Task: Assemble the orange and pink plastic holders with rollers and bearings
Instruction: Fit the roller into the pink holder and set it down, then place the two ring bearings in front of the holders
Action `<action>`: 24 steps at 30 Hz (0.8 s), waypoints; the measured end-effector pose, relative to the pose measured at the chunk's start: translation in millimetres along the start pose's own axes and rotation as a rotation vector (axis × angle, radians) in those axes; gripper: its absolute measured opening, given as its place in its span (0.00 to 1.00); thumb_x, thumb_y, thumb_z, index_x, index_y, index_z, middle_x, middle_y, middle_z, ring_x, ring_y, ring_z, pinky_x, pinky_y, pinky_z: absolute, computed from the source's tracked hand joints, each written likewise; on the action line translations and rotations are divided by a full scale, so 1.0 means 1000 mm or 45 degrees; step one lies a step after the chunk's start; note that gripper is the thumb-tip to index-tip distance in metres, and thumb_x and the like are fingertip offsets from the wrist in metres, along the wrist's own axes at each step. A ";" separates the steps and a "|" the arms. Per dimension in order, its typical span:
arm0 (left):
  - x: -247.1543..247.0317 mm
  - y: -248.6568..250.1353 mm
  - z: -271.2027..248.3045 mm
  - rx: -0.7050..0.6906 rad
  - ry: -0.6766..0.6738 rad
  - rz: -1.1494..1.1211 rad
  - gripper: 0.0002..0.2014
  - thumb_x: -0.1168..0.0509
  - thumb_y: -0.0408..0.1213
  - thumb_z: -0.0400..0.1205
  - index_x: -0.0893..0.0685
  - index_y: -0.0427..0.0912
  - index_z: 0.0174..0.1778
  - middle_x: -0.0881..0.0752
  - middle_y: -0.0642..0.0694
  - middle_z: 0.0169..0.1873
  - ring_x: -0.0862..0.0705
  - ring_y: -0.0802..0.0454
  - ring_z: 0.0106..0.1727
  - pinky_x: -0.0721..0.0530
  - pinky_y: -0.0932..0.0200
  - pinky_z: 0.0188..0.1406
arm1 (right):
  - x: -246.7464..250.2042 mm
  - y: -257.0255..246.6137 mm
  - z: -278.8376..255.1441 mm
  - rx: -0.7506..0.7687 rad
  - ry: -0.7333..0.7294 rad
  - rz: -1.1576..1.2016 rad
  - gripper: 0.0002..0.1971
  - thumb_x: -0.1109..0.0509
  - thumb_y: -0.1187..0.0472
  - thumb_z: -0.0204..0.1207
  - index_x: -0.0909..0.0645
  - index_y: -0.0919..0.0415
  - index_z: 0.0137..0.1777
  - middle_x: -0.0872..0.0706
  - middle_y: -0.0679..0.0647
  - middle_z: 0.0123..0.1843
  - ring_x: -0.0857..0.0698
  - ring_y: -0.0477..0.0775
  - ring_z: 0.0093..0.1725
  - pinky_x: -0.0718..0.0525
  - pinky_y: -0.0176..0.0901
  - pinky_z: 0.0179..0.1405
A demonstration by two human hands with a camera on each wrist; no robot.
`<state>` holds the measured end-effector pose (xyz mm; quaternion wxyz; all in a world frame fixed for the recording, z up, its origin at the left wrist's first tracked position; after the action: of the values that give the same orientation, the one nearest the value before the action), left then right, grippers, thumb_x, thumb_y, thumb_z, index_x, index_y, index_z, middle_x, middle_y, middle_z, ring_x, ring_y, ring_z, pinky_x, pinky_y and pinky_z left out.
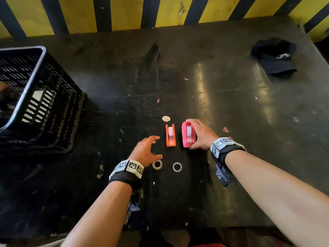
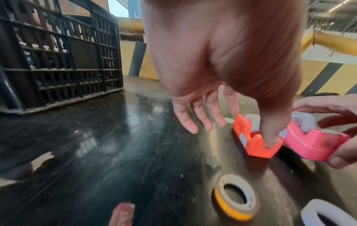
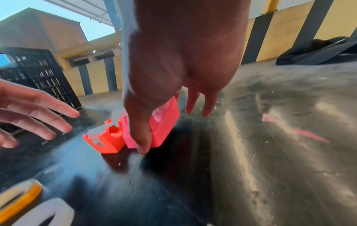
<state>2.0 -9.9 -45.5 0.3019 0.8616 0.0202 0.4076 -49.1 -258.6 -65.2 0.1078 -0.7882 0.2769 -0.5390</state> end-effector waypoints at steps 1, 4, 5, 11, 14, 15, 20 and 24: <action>-0.004 -0.004 0.000 0.011 -0.016 -0.003 0.40 0.20 0.42 0.76 0.29 0.55 0.83 0.20 0.46 0.76 0.20 0.47 0.76 0.19 0.48 0.76 | -0.006 0.002 0.003 -0.010 -0.012 -0.017 0.63 0.09 0.54 0.52 0.43 0.49 0.85 0.35 0.50 0.85 0.26 0.62 0.79 0.23 0.61 0.77; -0.012 -0.009 0.000 0.032 -0.060 0.026 0.38 0.21 0.43 0.77 0.29 0.55 0.83 0.20 0.47 0.75 0.21 0.48 0.76 0.20 0.48 0.77 | -0.013 0.005 0.007 -0.051 -0.002 -0.043 0.65 0.09 0.55 0.53 0.47 0.46 0.86 0.38 0.49 0.87 0.27 0.65 0.80 0.22 0.66 0.76; -0.014 -0.009 0.000 0.036 -0.067 0.033 0.38 0.21 0.43 0.77 0.29 0.54 0.83 0.20 0.47 0.75 0.20 0.49 0.75 0.20 0.51 0.75 | -0.014 0.006 0.008 -0.063 0.001 -0.051 0.66 0.09 0.56 0.55 0.50 0.45 0.87 0.41 0.48 0.89 0.28 0.66 0.81 0.22 0.67 0.76; -0.018 -0.003 -0.001 0.037 -0.118 0.062 0.38 0.20 0.43 0.76 0.27 0.53 0.82 0.20 0.47 0.73 0.18 0.51 0.70 0.18 0.56 0.69 | -0.011 -0.025 -0.023 0.000 0.152 -0.155 0.64 0.13 0.48 0.61 0.53 0.45 0.89 0.48 0.57 0.90 0.37 0.66 0.86 0.29 0.74 0.80; -0.021 -0.001 -0.001 0.040 -0.147 0.129 0.36 0.18 0.42 0.72 0.22 0.52 0.77 0.19 0.46 0.69 0.17 0.48 0.68 0.16 0.53 0.68 | -0.024 -0.059 -0.055 0.348 0.313 -0.178 0.29 0.22 0.48 0.68 0.23 0.52 0.69 0.20 0.53 0.67 0.18 0.58 0.66 0.16 0.65 0.63; -0.023 -0.001 -0.001 0.049 -0.166 0.161 0.36 0.17 0.42 0.71 0.21 0.53 0.75 0.19 0.46 0.67 0.16 0.47 0.68 0.15 0.50 0.68 | -0.034 -0.065 -0.063 0.391 0.253 -0.184 0.23 0.23 0.48 0.70 0.21 0.51 0.64 0.18 0.51 0.62 0.17 0.56 0.62 0.15 0.62 0.60; -0.039 -0.010 -0.006 0.089 -0.249 0.387 0.35 0.17 0.46 0.70 0.22 0.56 0.73 0.22 0.46 0.69 0.21 0.44 0.72 0.16 0.41 0.70 | -0.083 -0.058 -0.078 0.223 -0.163 -0.251 0.30 0.20 0.47 0.72 0.26 0.47 0.73 0.24 0.49 0.68 0.22 0.55 0.64 0.18 0.56 0.63; -0.047 -0.020 -0.010 0.048 -0.142 0.375 0.28 0.21 0.40 0.75 0.21 0.52 0.71 0.21 0.44 0.68 0.19 0.43 0.70 0.15 0.44 0.68 | -0.091 -0.059 -0.080 0.192 -0.084 -0.269 0.22 0.26 0.53 0.79 0.23 0.49 0.72 0.21 0.50 0.66 0.19 0.57 0.65 0.19 0.54 0.61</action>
<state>-32.7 -2.3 -83.9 0.2234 0.8820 -0.1156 0.3985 -126.8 -150.0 -77.7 0.1183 -0.8200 0.1474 -0.5403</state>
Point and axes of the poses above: each hand's wrist, its own z-axis towards the middle knuckle, its own x-axis out of the back of the hand, y = z × x, the point moved 6 cm from there along z, towards the middle knuckle
